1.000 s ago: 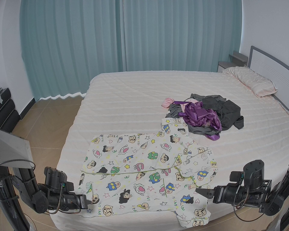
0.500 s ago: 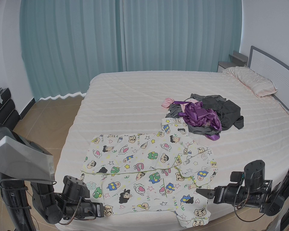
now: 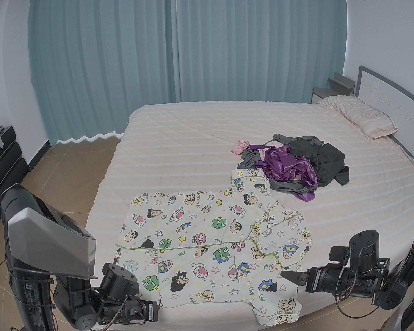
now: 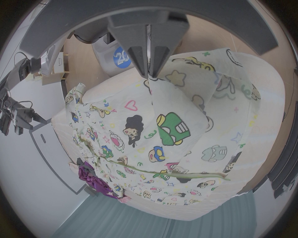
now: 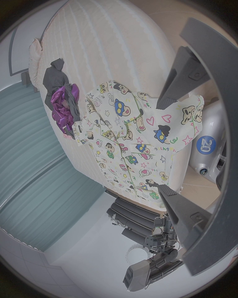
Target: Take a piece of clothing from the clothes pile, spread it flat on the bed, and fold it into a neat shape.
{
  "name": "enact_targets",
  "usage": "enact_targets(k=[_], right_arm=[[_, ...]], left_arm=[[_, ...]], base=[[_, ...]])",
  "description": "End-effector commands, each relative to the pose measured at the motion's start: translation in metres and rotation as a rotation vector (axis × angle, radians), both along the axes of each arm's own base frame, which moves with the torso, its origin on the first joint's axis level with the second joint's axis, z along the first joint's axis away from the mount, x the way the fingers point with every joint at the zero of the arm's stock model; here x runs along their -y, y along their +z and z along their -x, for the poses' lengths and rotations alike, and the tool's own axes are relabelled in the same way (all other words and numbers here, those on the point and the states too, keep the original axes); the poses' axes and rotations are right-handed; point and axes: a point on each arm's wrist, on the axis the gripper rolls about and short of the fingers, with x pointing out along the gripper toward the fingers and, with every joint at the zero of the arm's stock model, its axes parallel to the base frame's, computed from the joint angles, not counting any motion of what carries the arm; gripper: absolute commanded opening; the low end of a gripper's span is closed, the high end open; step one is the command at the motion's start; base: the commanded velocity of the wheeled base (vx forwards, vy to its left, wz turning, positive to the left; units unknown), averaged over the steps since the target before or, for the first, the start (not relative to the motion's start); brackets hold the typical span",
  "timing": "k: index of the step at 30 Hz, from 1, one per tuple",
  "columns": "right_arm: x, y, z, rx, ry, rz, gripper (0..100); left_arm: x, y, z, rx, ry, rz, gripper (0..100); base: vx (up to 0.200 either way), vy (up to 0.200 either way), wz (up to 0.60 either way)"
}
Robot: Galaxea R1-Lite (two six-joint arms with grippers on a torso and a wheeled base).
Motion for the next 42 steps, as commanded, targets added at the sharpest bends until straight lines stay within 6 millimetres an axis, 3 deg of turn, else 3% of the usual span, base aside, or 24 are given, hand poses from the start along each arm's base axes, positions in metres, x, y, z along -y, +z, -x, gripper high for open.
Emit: enact_targets(k=[1, 18, 19, 28, 35, 42], right_arm=[[0.000, 0.000, 0.000, -0.001, 0.002, 0.001, 100], [0.000, 0.000, 0.002, -0.002, 0.008, 0.004, 100], [0.000, 0.000, 0.002, -0.002, 0.008, 0.004, 100], [0.000, 0.000, 0.002, -0.002, 0.008, 0.004, 100], [0.001, 0.000, 0.002, -0.001, 0.000, 0.000, 100], [0.001, 0.000, 0.002, -0.002, -0.002, 0.001, 100]], left_arm=[[-0.002, 0.000, 0.008, -0.002, -0.009, -0.009, 0], [-0.003, -0.004, 0.020, -0.028, -0.049, -0.021, 0], [-0.003, -0.004, 0.020, -0.028, -0.049, -0.021, 100], [-0.001, 0.009, 0.019, 0.004, -0.010, 0.039, 100], [-0.001, 0.044, 0.019, 0.071, 0.064, 0.218, 100], [-0.003, 0.061, 0.025, 0.058, 0.037, 0.302, 100]], base=[[0.000, 0.000, 0.00], [0.000, 0.000, 0.00], [0.000, 0.000, 0.00], [0.000, 0.000, 0.00], [0.000, 0.000, 0.00], [0.000, 0.000, 0.00]])
